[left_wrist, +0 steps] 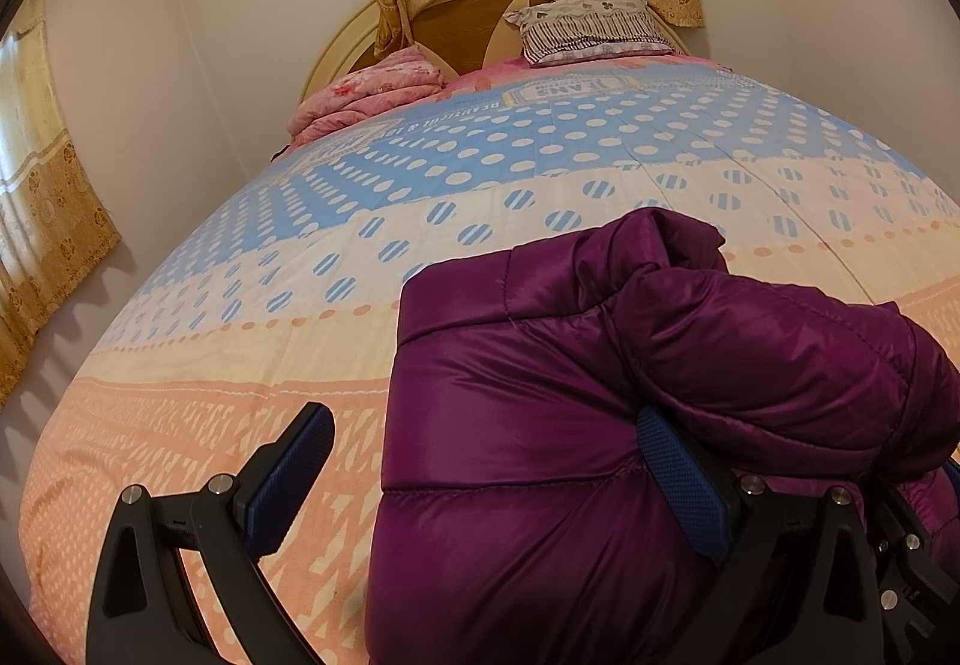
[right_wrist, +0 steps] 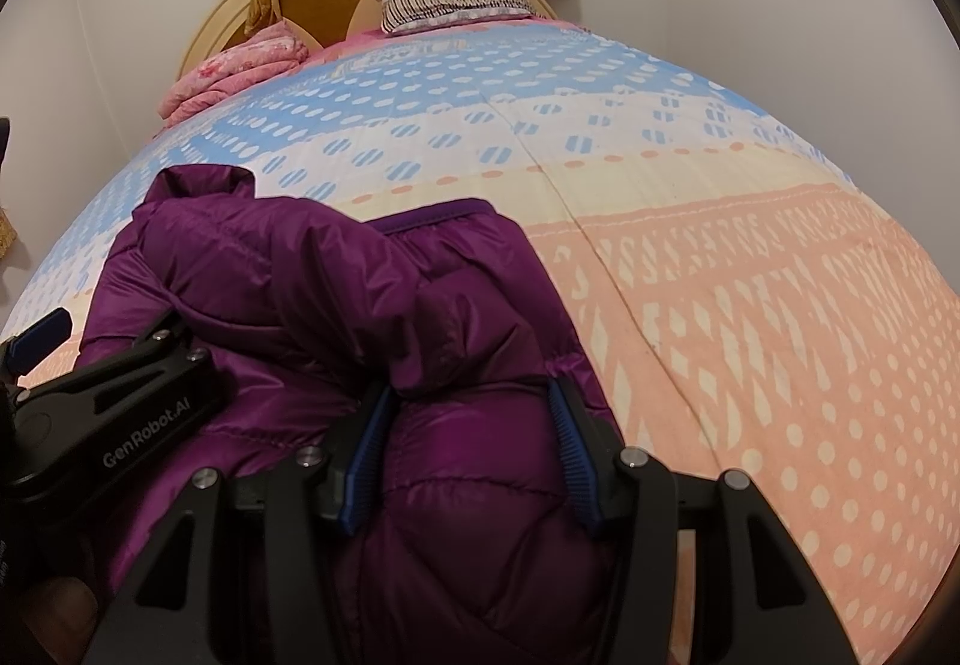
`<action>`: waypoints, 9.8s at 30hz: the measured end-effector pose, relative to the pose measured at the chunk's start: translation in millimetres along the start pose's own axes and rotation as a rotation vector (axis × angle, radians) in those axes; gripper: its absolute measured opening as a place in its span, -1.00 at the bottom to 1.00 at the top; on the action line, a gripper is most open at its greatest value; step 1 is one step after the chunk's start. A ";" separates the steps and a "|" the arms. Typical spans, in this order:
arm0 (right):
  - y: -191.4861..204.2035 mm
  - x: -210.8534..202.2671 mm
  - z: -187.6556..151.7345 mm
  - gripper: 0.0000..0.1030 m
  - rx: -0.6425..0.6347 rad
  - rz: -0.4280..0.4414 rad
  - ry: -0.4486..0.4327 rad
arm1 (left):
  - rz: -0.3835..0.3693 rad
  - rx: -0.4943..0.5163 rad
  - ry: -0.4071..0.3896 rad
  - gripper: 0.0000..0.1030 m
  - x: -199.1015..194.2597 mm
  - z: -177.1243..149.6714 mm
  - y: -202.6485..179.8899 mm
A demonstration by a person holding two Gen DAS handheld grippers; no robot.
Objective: Fold large clothes
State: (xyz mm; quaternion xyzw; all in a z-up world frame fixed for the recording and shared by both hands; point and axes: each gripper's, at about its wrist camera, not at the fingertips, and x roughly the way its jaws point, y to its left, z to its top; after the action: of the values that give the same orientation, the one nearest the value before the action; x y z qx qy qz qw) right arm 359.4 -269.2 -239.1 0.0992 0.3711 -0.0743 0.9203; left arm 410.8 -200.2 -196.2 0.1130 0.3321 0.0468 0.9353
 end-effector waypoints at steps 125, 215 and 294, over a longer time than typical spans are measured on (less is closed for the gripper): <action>154.8 -68.0 -32.4 -0.57 -0.252 0.582 -0.032 | -0.037 -0.151 -0.121 -0.64 -144.7 -102.4 242.5; 126.7 -236.8 -60.0 0.61 -0.262 0.434 -0.241 | 0.121 -0.249 -0.285 0.56 -295.1 -128.6 300.0; 143.3 -288.4 -74.4 0.72 -0.351 0.467 -0.322 | 0.154 -0.297 -0.311 0.69 -311.4 -131.5 303.7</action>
State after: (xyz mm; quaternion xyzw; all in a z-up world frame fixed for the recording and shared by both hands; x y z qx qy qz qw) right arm 134.0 -94.4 -72.1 0.0085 0.1953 0.1893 0.9623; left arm 82.6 67.5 -31.5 0.0048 0.1639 0.1486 0.9752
